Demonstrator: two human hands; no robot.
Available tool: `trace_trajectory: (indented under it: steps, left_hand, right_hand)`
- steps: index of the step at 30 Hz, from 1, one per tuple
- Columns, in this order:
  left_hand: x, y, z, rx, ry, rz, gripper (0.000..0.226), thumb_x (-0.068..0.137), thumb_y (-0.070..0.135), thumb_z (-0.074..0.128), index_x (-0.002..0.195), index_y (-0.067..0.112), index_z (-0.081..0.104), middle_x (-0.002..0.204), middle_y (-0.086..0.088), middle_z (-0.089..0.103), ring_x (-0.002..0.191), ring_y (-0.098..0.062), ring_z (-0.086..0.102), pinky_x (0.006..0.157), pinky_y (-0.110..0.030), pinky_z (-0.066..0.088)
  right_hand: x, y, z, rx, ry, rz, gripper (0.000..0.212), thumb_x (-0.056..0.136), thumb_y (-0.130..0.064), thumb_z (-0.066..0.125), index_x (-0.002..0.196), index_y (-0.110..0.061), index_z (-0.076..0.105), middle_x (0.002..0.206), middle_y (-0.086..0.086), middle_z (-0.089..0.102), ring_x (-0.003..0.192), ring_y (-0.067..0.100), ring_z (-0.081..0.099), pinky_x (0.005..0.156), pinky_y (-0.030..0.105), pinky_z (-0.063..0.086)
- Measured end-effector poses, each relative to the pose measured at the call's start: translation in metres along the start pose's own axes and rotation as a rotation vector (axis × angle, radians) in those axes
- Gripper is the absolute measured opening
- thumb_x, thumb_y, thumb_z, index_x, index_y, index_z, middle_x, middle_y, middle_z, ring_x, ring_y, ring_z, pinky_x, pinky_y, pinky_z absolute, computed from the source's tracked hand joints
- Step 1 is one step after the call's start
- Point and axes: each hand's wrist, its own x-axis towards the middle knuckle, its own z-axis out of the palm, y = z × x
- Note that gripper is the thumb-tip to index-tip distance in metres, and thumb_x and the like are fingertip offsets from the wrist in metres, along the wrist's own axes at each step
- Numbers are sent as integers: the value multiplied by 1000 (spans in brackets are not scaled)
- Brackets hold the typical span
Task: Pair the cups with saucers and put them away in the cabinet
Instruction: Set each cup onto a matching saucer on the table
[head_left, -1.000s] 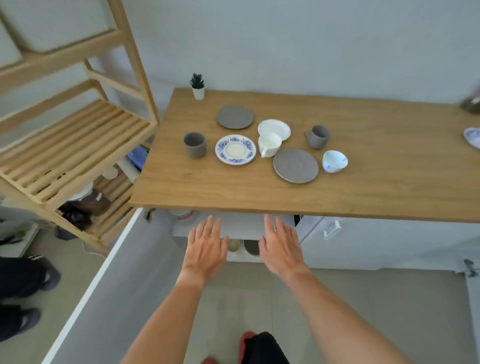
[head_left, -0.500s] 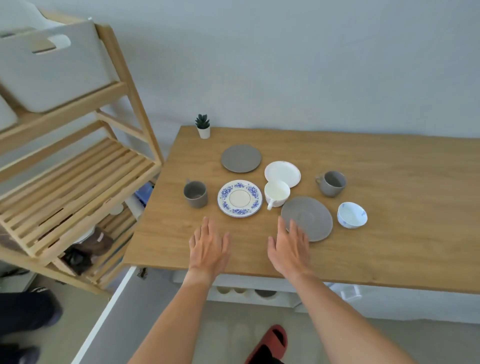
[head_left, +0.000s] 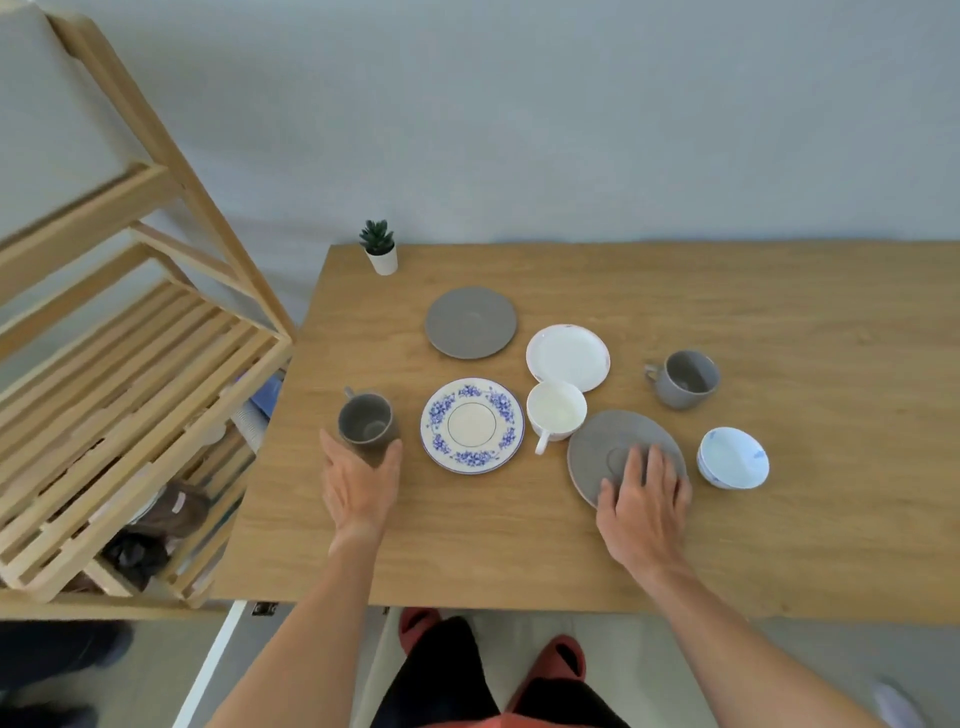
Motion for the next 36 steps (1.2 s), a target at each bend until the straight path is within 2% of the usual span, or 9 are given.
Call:
trace_trajectory:
  steps: [4, 7, 11, 15, 19, 22, 25, 33, 36]
  left_hand:
    - [26, 8, -5, -1, -11, 88, 95, 69, 42, 86, 145, 16, 35, 137, -6, 54, 127, -29, 49, 105, -45, 42]
    - [38, 20, -5, -64, -36, 94, 89, 67, 35, 88, 140, 16, 41, 130, -4, 57, 122, -26, 53, 100, -37, 43]
    - [39, 32, -1, -63, 7, 162, 86, 66, 40, 88, 136, 14, 44, 126, -4, 60, 118, -26, 56, 97, -38, 47]
    - [28, 55, 7, -158, 69, 312, 85, 65, 48, 84, 135, 21, 45, 126, 1, 60, 117, -21, 56, 96, -34, 48]
    - [14, 91, 25, -174, 73, 561, 83, 66, 42, 86, 136, 21, 47, 128, 4, 61, 115, -16, 60, 97, -42, 51]
    - [-6, 118, 41, -202, -5, 693, 81, 66, 41, 88, 134, 20, 50, 128, 7, 62, 114, -11, 60, 93, -39, 53]
    - [-33, 136, 63, -219, -109, 801, 82, 65, 44, 89, 133, 17, 51, 127, 5, 63, 115, -14, 61, 92, -41, 53]
    - [-108, 156, 115, -172, -276, 859, 78, 62, 44, 86, 129, 20, 53, 120, 8, 65, 109, -13, 62, 91, -35, 53]
    - [-122, 150, 129, -100, -376, 867, 83, 60, 48, 86, 131, 22, 50, 119, 8, 64, 111, -12, 61, 93, -34, 52]
  right_hand:
    - [-1, -4, 0, 2, -47, 47, 64, 97, -35, 48, 153, -6, 32, 163, 17, 23, 152, 30, 18, 118, 60, 12]
    - [2, -5, -2, 21, -68, 61, 68, 99, -38, 45, 157, -9, 23, 166, 12, 15, 154, 26, 9, 119, 58, 12]
    - [4, -1, -3, 33, -72, 60, 70, 99, -42, 42, 158, -11, 20, 167, 9, 12, 154, 25, 7, 120, 56, 14]
    - [3, 5, -5, 64, -56, 21, 68, 101, -42, 41, 158, -10, 20, 167, 7, 13, 154, 23, 9, 120, 53, 16]
    - [-1, 20, -4, 156, -17, -34, 61, 100, -32, 48, 153, -7, 32, 166, 11, 17, 154, 25, 13, 124, 46, 19]
    - [-8, 36, -4, 255, 13, -71, 53, 100, -31, 51, 147, -9, 40, 165, 15, 12, 153, 28, 11, 123, 39, 20]
    - [-12, 52, -3, 276, 29, -107, 52, 100, -35, 52, 144, -9, 43, 164, 18, 14, 151, 31, 15, 120, 39, 23]
    - [-12, 70, -10, 414, 33, -94, 57, 96, -38, 59, 144, -13, 38, 154, 10, 33, 141, 26, 34, 115, 39, 37]
    - [-13, 75, -12, 435, 27, -87, 58, 97, -38, 57, 146, -13, 37, 154, 8, 33, 141, 23, 34, 115, 37, 35]
